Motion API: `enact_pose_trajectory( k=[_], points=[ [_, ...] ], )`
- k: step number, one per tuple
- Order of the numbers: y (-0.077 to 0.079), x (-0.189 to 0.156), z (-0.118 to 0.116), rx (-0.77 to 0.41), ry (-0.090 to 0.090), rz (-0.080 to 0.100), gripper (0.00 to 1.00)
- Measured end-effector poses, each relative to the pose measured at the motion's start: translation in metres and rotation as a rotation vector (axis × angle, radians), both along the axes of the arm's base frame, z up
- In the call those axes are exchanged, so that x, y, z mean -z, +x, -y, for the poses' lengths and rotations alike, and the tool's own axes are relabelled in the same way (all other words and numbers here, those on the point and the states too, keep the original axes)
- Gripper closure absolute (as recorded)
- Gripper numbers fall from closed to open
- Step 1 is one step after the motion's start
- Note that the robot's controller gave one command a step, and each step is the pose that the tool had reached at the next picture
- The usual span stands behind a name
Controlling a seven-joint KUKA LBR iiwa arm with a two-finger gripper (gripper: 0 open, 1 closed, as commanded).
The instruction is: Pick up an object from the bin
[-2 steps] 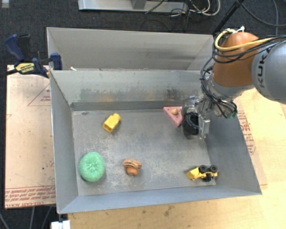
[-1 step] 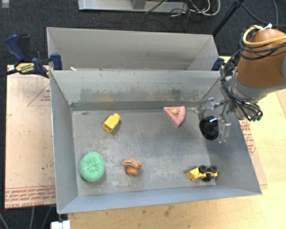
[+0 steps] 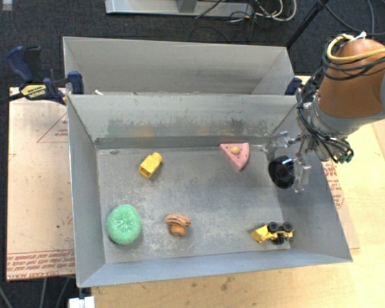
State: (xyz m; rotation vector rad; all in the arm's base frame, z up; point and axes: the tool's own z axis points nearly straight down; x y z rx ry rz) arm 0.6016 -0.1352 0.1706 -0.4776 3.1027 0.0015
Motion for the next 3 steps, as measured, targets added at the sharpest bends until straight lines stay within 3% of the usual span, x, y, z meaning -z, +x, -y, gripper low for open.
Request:
enact_pose_trajectory(
  k=[1,2,3],
  points=[
    [-0.015,-0.015,-0.023,0.031,0.001,-0.003,1.0],
    [-0.005,-0.04,-0.037,-0.013,0.0,0.001,1.0],
    [-0.002,-0.096,-0.055,0.104,0.0,0.002,1.0]
  ],
)
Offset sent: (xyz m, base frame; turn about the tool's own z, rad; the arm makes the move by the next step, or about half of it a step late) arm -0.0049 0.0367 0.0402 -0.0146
